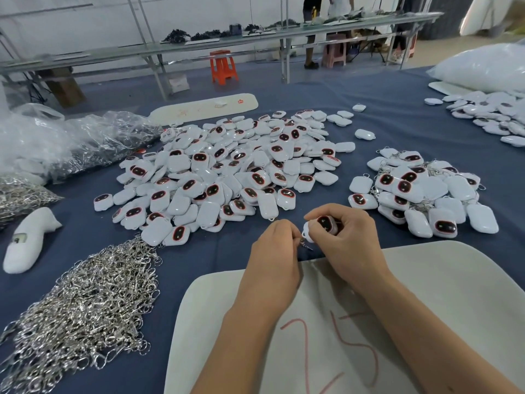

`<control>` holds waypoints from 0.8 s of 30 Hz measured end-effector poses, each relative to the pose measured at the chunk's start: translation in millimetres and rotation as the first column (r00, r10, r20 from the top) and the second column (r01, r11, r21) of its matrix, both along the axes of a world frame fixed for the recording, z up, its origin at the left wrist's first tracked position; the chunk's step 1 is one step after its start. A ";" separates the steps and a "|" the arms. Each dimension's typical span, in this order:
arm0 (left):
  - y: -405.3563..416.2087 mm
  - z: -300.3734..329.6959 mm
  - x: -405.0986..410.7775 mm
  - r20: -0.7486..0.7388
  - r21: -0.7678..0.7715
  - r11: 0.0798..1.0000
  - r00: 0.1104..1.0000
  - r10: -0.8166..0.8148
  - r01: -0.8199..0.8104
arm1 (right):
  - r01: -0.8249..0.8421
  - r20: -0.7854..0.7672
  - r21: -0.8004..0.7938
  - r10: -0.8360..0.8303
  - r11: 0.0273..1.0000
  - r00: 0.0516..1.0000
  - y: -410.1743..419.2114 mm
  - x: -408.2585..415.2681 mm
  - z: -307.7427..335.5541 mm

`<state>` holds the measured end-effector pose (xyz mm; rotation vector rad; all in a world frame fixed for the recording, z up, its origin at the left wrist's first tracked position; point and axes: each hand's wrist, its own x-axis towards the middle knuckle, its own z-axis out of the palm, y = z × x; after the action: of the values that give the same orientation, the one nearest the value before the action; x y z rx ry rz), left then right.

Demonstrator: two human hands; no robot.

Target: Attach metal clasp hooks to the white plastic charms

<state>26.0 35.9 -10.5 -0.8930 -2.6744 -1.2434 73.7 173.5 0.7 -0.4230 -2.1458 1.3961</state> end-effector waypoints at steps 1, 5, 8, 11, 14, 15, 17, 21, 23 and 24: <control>0.9 -0.8 0.9 0.003 -0.017 1.000 1.000 0.009 -0.009 | 0.007 0.007 0.007 -0.007 1.000 1.000 -0.2 -0.4 -0.3; 4.1 -1.2 3.1 0.019 -0.070 0.997 0.999 0.034 -0.033 | 0.029 0.031 0.010 -0.029 1.000 0.999 -0.2 -1.5 0.3; 5.8 0.8 4.6 0.032 -0.116 0.992 0.998 0.051 -0.047 | 0.028 0.052 0.013 -0.028 1.000 0.998 0.6 -1.6 0.0; 6.9 5.5 7.7 0.053 -0.148 0.987 0.996 0.071 -0.063 | 0.032 0.047 0.041 -0.034 0.999 0.998 -0.4 -1.1 0.3; 8.9 10.0 9.6 0.060 -0.193 0.978 0.995 0.085 -0.071 | 0.034 0.027 0.132 -0.038 0.991 0.999 -4.0 0.7 2.2; 9.8 11.2 10.1 0.058 -0.213 0.974 0.994 0.089 -0.075 | 0.032 0.014 0.168 -0.035 0.985 0.999 -4.8 1.3 3.0; 11.5 12.6 11.2 0.045 -0.241 0.967 0.994 0.099 -0.086 | 0.028 -0.014 0.246 -0.025 0.969 1.000 -5.4 2.5 4.1; 11.3 12.8 14.1 0.003 -0.195 0.974 0.993 0.120 -0.117 | 0.042 -0.035 0.272 -0.033 0.961 0.999 -6.0 2.4 1.9; 10.6 12.8 14.0 -0.015 -0.070 0.991 0.994 0.110 -0.111 | 0.054 -0.041 0.144 -0.049 0.988 0.998 -5.0 2.0 0.8; 10.1 12.5 13.0 -0.018 0.006 0.994 0.994 0.108 -0.108 | 0.057 -0.051 0.065 -0.054 0.996 0.997 -4.2 1.6 0.5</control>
<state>38.9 46.0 1.9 -0.7440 -2.6648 -1.2117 75.2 169.3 1.3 -0.4150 -2.1177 1.2884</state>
